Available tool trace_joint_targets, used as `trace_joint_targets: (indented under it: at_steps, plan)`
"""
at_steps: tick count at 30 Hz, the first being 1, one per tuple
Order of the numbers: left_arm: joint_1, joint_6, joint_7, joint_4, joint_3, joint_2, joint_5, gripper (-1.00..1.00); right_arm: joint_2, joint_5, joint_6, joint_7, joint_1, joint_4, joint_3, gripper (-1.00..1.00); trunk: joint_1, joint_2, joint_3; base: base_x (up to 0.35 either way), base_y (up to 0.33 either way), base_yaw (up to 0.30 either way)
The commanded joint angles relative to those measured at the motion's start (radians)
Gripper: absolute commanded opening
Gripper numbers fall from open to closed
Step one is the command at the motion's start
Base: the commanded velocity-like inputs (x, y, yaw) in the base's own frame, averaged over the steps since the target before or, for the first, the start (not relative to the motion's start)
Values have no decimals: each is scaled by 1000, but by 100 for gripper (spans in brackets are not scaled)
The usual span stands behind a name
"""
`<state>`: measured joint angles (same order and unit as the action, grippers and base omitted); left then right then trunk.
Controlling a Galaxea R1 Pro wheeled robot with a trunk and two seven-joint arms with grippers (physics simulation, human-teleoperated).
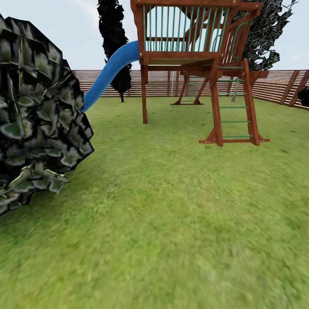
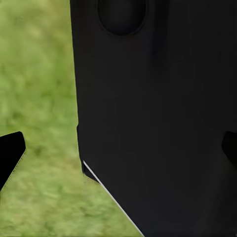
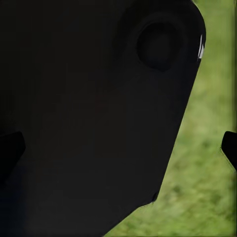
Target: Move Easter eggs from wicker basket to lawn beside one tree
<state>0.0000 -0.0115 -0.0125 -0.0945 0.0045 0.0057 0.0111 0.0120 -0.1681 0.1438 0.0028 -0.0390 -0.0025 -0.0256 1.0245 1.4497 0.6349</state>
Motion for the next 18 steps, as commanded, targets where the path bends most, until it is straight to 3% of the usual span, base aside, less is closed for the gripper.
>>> trace_joint_targets:
  at_steps: [1, 18]
  plan:
    - [0, -2, -1, -1, 0, 0, 1, 100, -1, -4, 3, 0, -1, 1, -2, 100, 1, 0, 1, 322, 0, 0]
    - [0, -2, -1, -1, 0, 0, 1, 100, 0, 2, 1, 0, -1, 4, -2, 100, 1, 0, 1, 322, 0, 0]
